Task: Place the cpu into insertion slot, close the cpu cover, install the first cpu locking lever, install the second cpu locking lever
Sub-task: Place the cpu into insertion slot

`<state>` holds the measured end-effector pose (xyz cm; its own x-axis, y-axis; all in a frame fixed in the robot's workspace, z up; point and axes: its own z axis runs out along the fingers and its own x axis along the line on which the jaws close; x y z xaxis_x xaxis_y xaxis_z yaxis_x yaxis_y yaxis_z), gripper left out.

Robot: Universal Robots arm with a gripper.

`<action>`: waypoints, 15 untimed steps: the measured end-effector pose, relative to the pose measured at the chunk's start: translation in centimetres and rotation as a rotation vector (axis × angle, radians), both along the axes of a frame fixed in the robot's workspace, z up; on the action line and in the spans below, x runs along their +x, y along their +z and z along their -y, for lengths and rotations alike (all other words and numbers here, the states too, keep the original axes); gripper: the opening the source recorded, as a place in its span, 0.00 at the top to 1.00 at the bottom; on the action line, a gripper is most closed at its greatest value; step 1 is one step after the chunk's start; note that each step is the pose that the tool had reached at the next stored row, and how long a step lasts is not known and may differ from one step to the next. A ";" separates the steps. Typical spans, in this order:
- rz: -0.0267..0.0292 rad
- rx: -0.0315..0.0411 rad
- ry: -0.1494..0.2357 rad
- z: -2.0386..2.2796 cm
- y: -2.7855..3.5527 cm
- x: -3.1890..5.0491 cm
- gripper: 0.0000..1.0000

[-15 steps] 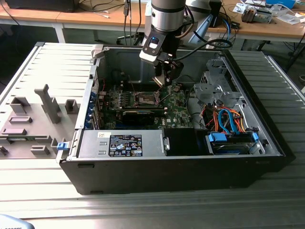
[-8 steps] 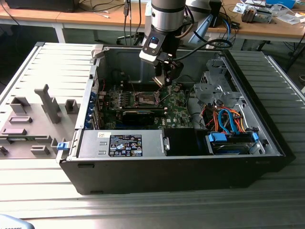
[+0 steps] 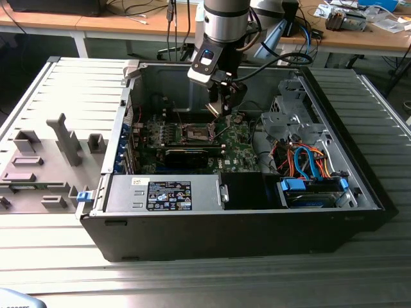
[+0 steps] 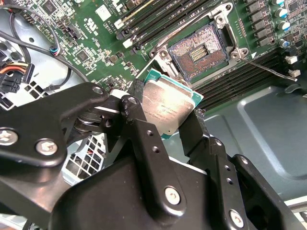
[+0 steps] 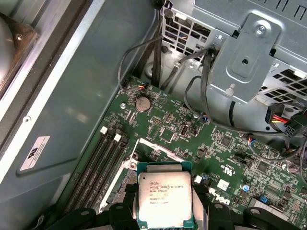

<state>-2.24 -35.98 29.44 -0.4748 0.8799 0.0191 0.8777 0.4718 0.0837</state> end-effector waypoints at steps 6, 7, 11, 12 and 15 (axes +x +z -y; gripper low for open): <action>0.0000 0.0000 -0.004 0.00 0.00 0.00 0.46; 0.0000 0.0000 -0.005 0.00 0.00 0.00 0.46; 0.0000 0.0000 -0.008 0.00 0.00 0.00 0.46; 0.0000 0.0000 -0.008 0.00 0.00 0.00 0.46; 0.0000 0.0000 -0.010 0.00 0.00 0.00 0.46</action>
<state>-2.24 -35.98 29.43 -0.4656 0.8848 0.0192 0.8826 0.4627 0.0837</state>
